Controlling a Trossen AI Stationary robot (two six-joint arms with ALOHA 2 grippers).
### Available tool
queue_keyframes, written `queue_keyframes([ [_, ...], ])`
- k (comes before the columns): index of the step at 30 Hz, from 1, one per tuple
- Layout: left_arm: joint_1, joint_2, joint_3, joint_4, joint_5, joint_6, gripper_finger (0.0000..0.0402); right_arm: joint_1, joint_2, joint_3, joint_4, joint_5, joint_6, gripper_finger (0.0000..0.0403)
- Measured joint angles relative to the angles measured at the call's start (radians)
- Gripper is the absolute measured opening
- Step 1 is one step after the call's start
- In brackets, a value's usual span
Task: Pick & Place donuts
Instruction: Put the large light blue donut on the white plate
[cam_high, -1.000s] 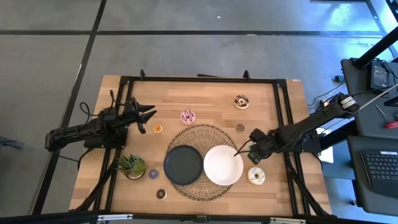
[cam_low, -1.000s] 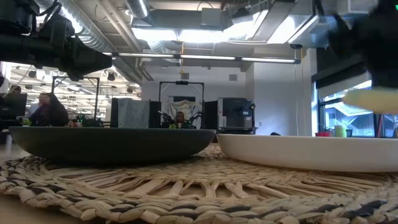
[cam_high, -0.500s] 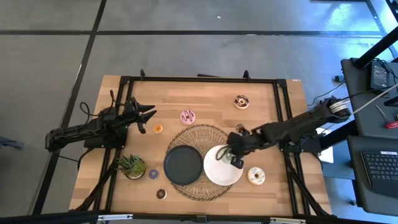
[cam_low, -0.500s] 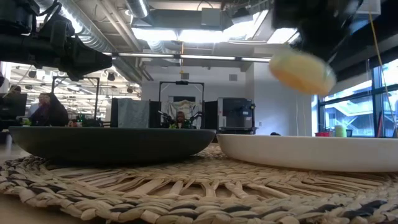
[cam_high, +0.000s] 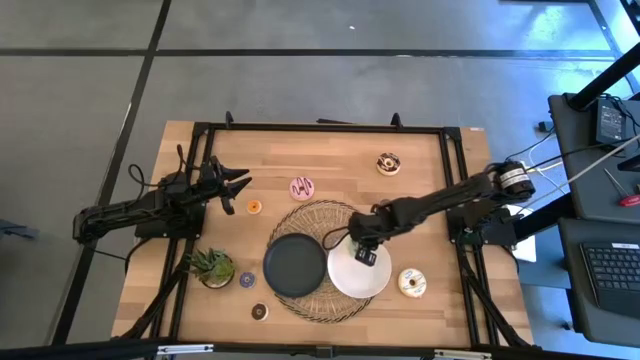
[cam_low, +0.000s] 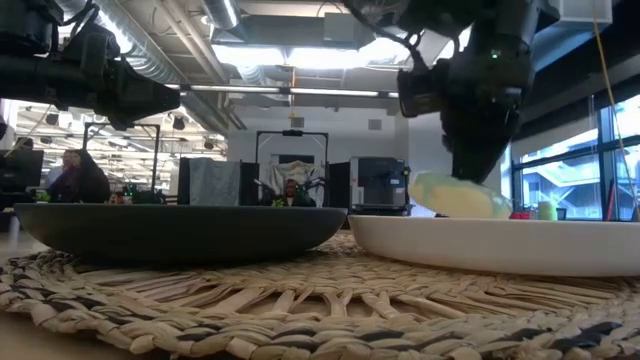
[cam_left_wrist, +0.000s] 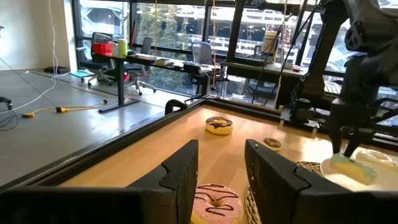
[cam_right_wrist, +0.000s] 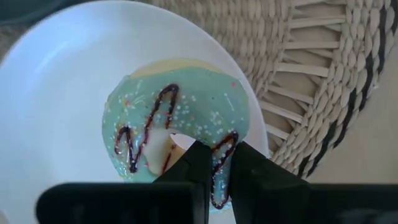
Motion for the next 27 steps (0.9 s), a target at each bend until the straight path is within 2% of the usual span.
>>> queue_keyframes([
  [15, 0.0, 0.0, 0.0, 0.0, 0.0, 0.0, 0.0127, -0.002, 0.002, 0.0, -0.003, -0.006, -0.012, 0.0042],
  [21, 0.0, 0.0, 0.0, 0.0, 0.0, 0.0, 0.0127, -0.002, 0.002, 0.0, -0.006, -0.071, -0.035, 0.008],
  [27, 0.0, 0.0, 0.0, 0.0, 0.0, 0.0, 0.0127, -0.002, 0.002, 0.0, -0.005, -0.047, -0.03, 0.0123],
])
